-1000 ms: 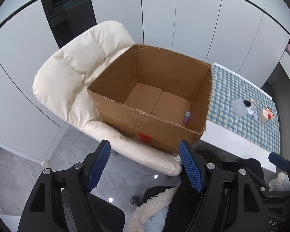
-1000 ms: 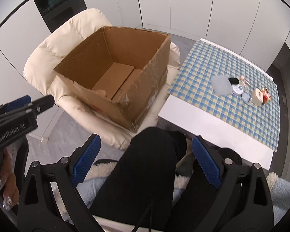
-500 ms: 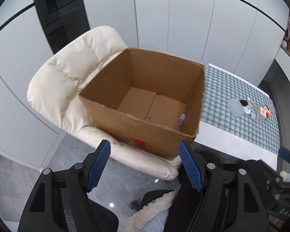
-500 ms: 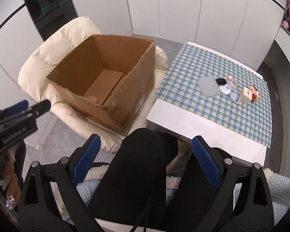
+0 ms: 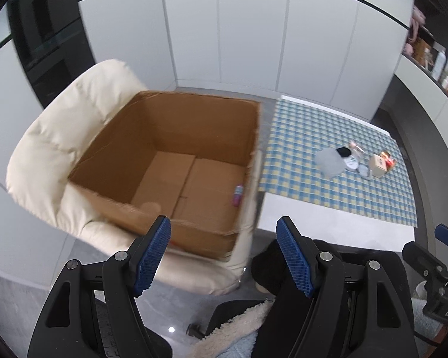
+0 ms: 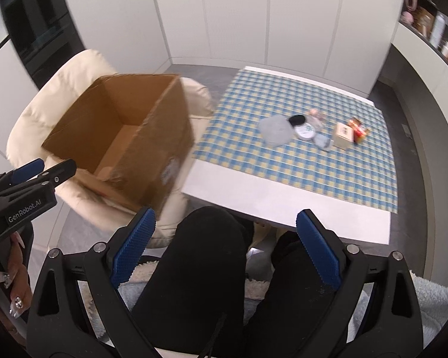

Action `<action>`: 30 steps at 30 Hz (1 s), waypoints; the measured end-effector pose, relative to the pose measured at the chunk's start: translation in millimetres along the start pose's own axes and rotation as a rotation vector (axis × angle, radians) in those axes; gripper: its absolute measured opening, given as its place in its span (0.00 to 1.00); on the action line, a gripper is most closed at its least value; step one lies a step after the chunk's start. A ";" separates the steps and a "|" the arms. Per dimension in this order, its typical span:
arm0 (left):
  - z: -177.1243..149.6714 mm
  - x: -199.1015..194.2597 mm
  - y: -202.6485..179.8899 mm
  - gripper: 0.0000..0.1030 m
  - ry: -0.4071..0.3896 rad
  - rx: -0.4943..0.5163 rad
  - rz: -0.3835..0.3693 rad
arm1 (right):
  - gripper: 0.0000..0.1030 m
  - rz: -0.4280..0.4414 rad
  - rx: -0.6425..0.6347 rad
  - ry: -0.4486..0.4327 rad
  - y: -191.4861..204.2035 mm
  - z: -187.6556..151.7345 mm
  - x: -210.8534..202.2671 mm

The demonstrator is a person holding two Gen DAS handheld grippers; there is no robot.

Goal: Organize objects
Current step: 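Move both open tools from the box toward the cosmetics on the cloth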

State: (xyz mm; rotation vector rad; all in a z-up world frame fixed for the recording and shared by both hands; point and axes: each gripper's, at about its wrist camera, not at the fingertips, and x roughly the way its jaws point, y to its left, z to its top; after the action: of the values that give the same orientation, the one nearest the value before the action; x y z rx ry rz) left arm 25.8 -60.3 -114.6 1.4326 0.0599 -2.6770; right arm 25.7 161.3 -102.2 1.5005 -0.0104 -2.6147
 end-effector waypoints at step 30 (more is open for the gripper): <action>26.3 76.9 -177.1 0.72 0.064 0.166 -0.142 | 0.94 -0.188 0.285 -0.003 -217.6 -13.1 22.6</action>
State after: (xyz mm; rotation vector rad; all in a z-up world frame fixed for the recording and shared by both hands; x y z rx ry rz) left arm -57.9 107.8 -166.6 1.6203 -0.0602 -2.8069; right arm 2.6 375.3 -143.3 1.6580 -0.2661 -2.8637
